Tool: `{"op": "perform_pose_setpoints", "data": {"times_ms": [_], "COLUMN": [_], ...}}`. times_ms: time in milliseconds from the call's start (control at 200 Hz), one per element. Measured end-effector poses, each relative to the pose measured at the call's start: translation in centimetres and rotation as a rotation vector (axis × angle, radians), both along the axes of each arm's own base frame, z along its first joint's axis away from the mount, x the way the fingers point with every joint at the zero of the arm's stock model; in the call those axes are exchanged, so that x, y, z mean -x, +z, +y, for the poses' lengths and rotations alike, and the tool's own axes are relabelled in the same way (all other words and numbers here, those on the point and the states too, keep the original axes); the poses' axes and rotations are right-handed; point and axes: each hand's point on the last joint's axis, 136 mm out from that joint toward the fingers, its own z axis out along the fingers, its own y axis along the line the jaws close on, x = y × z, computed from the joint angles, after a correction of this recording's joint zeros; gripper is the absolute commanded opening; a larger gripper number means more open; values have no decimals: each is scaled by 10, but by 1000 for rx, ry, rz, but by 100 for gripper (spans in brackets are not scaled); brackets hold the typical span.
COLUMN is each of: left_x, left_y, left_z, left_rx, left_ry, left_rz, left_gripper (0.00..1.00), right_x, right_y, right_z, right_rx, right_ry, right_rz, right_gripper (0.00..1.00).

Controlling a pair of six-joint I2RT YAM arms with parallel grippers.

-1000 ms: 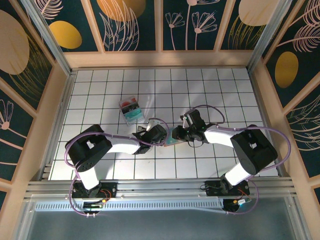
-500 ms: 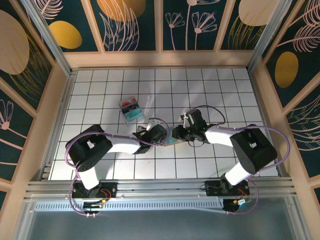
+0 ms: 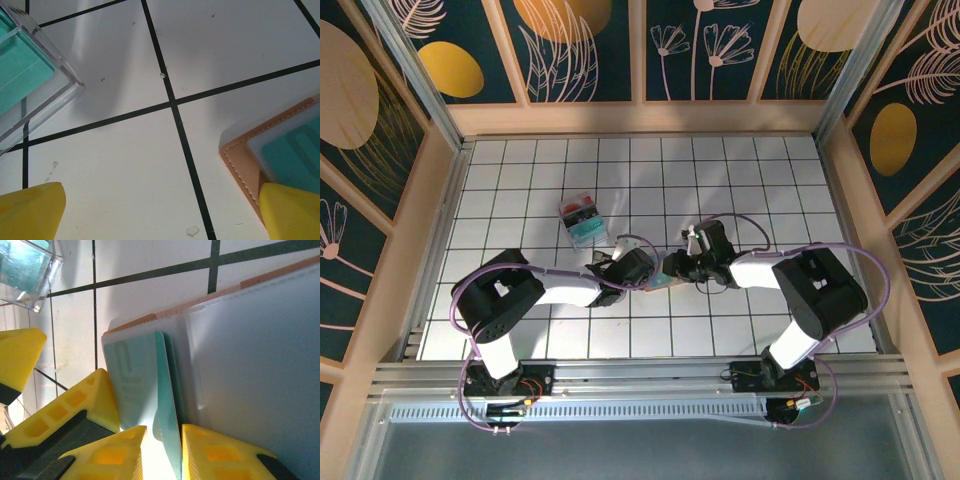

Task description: Take the credit cards out of the card holder

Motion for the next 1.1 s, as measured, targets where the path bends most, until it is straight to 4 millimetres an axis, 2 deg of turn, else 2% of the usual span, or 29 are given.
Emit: {"op": "perform_pose_setpoints", "data": {"times_ms": [130, 390, 616, 816, 1101], "left_x": [0, -2, -3, -3, -3], "left_y": [0, 0, 0, 0, 1], "left_z": [0, -2, -3, -3, -3], "left_rx": [-2, -1, -4, -5, -11], "left_ry": [1, -7, -11, -11, -8], "left_rz": [-3, -9, -11, -11, -12], "left_gripper": [99, 99, 99, 99, 99], "right_x": [1, 17, 17, 17, 16], "right_y": [3, 8, 13, 14, 21], "right_z": [-3, 1, 3, -3, -8], "right_rx": [-71, -162, -188, -216, -267], "right_ry": [-7, 38, 45, 24, 10], "right_rz": [7, 45, 46, 57, 51], "right_gripper": [23, 21, 20, 12, 13]}}
